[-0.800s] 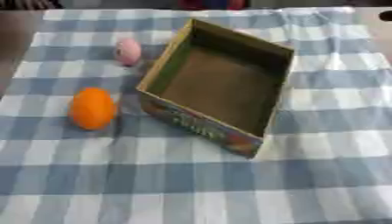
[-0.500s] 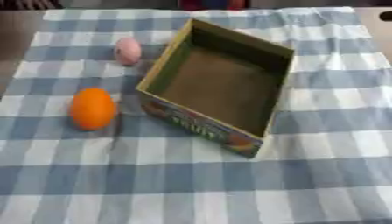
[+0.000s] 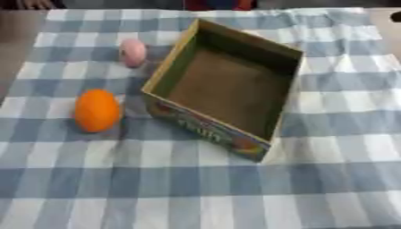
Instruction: Pick up objects on the table and place them in the box.
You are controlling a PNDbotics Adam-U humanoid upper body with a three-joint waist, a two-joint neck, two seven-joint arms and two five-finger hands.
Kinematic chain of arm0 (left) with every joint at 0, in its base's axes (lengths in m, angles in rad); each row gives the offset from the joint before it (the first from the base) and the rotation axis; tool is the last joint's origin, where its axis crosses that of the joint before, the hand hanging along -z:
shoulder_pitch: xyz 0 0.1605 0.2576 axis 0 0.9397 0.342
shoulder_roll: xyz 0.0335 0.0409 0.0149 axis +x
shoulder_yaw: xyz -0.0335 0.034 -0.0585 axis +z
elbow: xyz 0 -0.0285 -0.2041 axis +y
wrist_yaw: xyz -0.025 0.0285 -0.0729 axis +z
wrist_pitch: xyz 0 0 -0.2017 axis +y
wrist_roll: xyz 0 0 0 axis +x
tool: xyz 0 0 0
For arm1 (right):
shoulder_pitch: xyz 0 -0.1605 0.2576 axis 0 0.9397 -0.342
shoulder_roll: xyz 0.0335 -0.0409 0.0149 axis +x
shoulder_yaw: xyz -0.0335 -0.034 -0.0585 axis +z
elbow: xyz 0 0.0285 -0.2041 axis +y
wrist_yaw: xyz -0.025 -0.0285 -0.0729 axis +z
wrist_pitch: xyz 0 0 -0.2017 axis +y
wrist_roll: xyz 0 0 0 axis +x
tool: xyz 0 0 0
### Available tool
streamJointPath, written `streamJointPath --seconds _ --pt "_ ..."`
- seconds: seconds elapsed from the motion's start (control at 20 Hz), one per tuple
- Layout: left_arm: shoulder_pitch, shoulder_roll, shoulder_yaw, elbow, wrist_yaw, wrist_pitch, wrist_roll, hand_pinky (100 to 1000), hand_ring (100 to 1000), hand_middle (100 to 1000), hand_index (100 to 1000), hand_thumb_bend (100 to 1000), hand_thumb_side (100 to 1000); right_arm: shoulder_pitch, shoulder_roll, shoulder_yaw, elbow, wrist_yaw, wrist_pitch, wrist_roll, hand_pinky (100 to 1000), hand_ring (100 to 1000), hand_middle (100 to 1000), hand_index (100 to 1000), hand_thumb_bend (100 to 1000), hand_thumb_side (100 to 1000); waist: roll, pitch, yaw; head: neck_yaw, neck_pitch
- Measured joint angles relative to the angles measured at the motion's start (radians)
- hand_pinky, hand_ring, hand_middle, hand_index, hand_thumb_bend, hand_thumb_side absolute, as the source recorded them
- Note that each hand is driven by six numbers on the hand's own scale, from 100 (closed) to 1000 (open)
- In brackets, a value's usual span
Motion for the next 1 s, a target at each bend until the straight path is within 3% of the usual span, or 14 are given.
streamJointPath --seconds 0.05,0.1,0.15,0.45,0.6,0.75,0.9,1.0 --pt "-0.009 0.011 -0.002 0.0 -0.021 0.012 -0.011 439 667 687 862 100 673 0.0 0.0 0.0 0.0 0.0 0.0 0.0 689 734 663 869 100 1000 0.0 0.0 0.0 0.001 0.0" --pt "-0.015 0.021 -0.005 0.0 -0.042 0.024 -0.023 440 675 689 867 100 599 0.0 0.0 0.0 0.0 0.0 0.0 0.0 689 733 663 869 100 1000 -0.001 0.0 0.0 0.002 0.0" --pt "-0.023 0.037 -0.01 0.0 -0.074 0.042 -0.043 440 674 688 867 100 635 0.0 0.0 0.0 0.0 0.0 0.0 0.0 689 733 663 869 100 1000 -0.002 0.0 -0.001 0.003 0.0" --pt "-0.1 0.169 -0.064 0.0 -0.322 0.165 -0.194 441 687 685 873 152 591 0.0 0.0 0.0 0.0 0.0 -0.001 0.002 690 733 664 870 100 1000 -0.004 -0.003 -0.004 0.008 0.0" --pt "-0.135 0.242 -0.103 -0.001 -0.439 0.2 -0.295 461 716 695 884 152 658 0.0 0.0 0.001 0.0 0.0 -0.003 0.003 689 733 663 870 100 1000 -0.005 -0.004 -0.005 0.007 0.0" --pt "-0.163 0.308 -0.146 -0.002 -0.534 0.208 -0.447 487 735 703 888 229 715 -0.001 0.0 0.001 0.001 0.0 -0.003 0.004 689 733 663 870 100 1000 -0.006 -0.005 -0.007 0.002 0.0" --pt "-0.191 0.361 -0.189 -0.002 -0.584 0.196 -0.627 514 755 718 899 386 797 -0.001 0.0 0.002 0.005 0.0 -0.003 0.008 689 736 662 870 100 1000 -0.006 -0.005 -0.011 -0.002 -0.001" --pt "-0.207 0.388 -0.214 -0.003 -0.599 0.182 -0.737 517 759 723 901 417 811 -0.001 0.0 0.005 0.006 0.0 -0.004 0.01 689 737 662 870 100 1000 -0.007 -0.005 -0.013 -0.002 -0.003"
